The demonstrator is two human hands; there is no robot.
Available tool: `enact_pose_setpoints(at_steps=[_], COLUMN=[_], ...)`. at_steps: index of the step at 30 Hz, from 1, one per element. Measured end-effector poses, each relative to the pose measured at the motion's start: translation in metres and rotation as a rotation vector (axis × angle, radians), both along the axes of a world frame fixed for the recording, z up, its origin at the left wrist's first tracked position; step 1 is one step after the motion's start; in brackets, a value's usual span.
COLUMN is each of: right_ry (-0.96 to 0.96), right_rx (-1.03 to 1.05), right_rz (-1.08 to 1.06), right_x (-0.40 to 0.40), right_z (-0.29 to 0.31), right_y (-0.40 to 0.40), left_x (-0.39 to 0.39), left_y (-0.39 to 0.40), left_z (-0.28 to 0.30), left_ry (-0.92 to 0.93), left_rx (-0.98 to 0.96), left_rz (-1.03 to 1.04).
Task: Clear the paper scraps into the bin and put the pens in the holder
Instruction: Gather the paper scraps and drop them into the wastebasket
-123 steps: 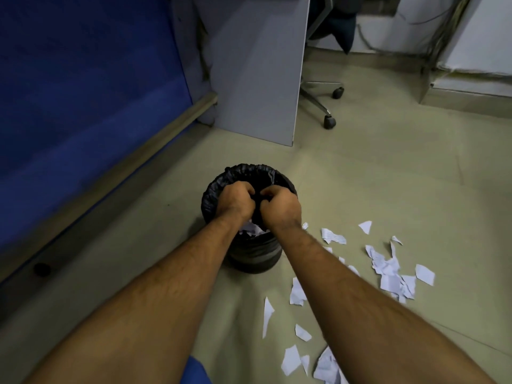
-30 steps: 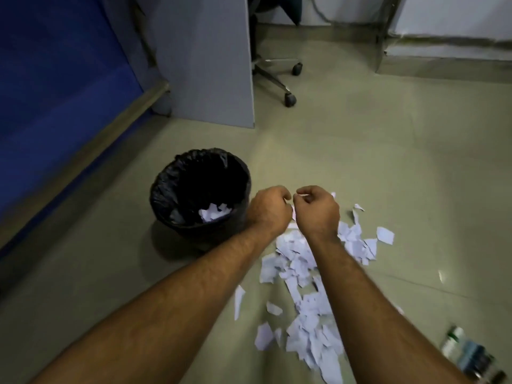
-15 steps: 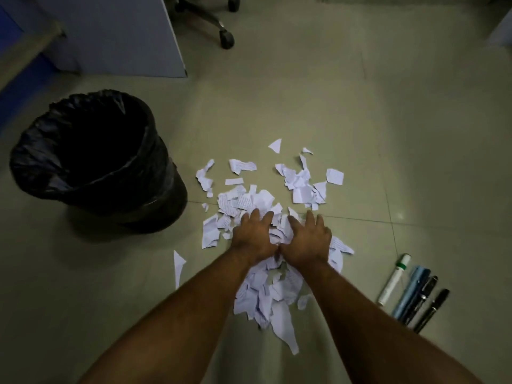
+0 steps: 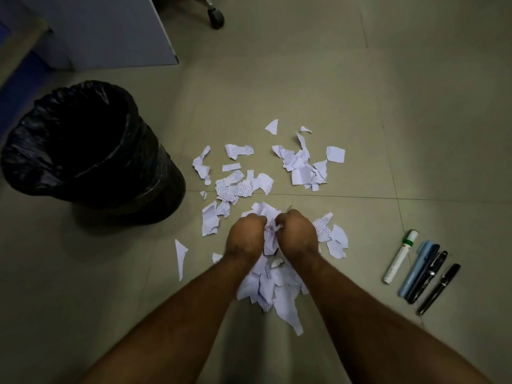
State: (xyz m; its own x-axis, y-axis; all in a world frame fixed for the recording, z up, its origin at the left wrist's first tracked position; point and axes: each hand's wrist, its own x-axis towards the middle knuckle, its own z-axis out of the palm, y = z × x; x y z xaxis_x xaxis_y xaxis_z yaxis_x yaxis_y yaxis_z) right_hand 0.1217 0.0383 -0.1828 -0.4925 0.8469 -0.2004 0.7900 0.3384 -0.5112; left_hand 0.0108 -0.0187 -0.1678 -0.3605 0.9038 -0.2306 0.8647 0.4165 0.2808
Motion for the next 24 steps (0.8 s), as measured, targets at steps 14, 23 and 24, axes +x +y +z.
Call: enact_pose_setpoints(at_steps=[14, 23, 24], right_ry=[0.771, 0.924, 0.893], right_rx=[-0.634, -0.568, -0.538], right_rz=[-0.672, -0.405, -0.365], right_x=[-0.054, -0.195, -0.214], right_z=[0.119, 0.255, 0.261], right_y=[0.016, 0.009, 0.004], left_x=[-0.053, -0.165, -0.181], left_y=[0.014, -0.006, -0.012], left_z=[0.127, 0.266, 0.273], left_ry=[-0.256, -0.171, -0.159], left_rx=[0.276, 0.554, 0.573], left_rz=[0.374, 0.546, 0.577])
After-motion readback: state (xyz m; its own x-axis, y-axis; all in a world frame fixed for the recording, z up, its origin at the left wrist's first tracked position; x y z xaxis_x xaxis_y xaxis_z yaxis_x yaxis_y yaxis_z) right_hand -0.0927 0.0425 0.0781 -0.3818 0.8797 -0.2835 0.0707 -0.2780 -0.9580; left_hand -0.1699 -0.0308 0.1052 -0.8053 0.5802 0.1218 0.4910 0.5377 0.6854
